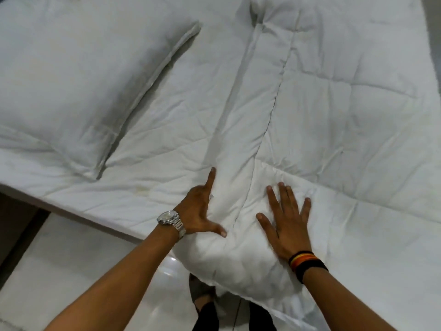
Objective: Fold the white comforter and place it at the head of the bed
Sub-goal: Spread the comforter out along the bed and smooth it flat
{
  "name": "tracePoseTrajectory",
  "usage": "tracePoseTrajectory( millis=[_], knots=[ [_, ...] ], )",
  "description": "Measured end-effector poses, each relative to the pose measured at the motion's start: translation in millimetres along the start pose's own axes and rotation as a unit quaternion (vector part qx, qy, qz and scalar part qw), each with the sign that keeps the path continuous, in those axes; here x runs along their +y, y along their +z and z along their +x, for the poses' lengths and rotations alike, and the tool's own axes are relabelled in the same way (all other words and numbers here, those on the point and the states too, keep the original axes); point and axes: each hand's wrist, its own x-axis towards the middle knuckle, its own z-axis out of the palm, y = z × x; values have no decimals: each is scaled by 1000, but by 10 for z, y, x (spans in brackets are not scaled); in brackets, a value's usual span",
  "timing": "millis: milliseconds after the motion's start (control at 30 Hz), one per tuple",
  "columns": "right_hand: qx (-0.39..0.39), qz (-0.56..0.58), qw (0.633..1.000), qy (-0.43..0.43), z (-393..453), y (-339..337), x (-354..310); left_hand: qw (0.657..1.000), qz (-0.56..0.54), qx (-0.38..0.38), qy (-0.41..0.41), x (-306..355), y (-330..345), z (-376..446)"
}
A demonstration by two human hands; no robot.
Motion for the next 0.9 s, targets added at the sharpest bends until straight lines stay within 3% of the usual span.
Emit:
tracePoseTrajectory(
  millis=[67,133,233,333,400,467,567,667,767,900],
  knots=[
    [1,2,999,33,-35,5,-86,998,18,23,64,-1,44,39],
    [2,16,998,65,-101,-23,-191,993,-42,35,102,114,55,23],
    [14,74,991,107,-253,-141,-366,988,-109,88,72,377,-15,-106],
    [79,184,969,145,-409,-400,-517,957,-246,149,30,697,-321,-302],
    [159,252,943,151,-484,-596,-540,930,-357,85,-22,839,-641,-416],
    [191,275,932,140,-600,-755,-520,901,-429,-3,-70,860,-782,-630],
    [116,266,945,153,-891,-758,-489,908,-395,-39,-133,747,-448,-1000],
    [51,221,960,167,-1328,-502,-363,902,-406,4,-149,594,252,-1397],
    [28,132,981,143,-1662,-232,-236,898,-409,66,-148,459,645,-1620],
    [25,62,990,122,-1877,-114,-205,935,-319,99,-120,509,786,-1769]
  ],
)
